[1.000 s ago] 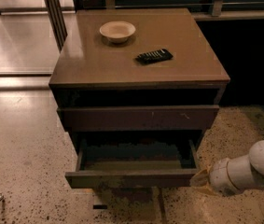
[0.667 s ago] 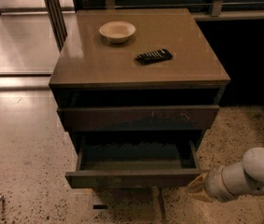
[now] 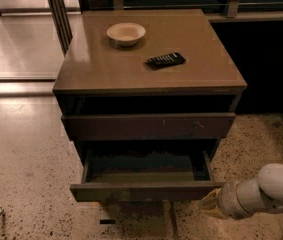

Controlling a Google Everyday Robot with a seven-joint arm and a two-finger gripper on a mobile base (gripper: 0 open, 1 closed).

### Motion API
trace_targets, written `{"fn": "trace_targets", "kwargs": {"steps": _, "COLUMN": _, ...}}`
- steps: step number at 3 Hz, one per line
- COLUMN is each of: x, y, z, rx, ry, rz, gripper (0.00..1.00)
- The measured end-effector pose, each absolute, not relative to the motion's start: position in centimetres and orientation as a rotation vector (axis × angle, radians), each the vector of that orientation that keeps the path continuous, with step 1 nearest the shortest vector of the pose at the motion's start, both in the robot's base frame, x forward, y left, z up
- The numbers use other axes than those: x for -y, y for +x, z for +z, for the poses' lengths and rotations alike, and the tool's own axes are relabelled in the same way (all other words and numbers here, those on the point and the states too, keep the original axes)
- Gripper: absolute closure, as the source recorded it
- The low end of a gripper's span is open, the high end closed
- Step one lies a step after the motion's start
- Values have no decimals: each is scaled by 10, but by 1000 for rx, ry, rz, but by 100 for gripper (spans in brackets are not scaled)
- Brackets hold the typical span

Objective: Close middle drawer

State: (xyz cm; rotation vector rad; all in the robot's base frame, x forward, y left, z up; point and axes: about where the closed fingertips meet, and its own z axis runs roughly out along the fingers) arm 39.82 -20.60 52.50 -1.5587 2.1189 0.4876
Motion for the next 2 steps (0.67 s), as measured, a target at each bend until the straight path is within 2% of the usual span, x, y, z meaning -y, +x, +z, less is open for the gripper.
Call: {"fn": "trace_targets", "kwargs": {"steps": 2, "x": 183, "y": 428, "z": 457, "rx": -1952, "ry": -1622, "rz": 508, "gripper": 100}}
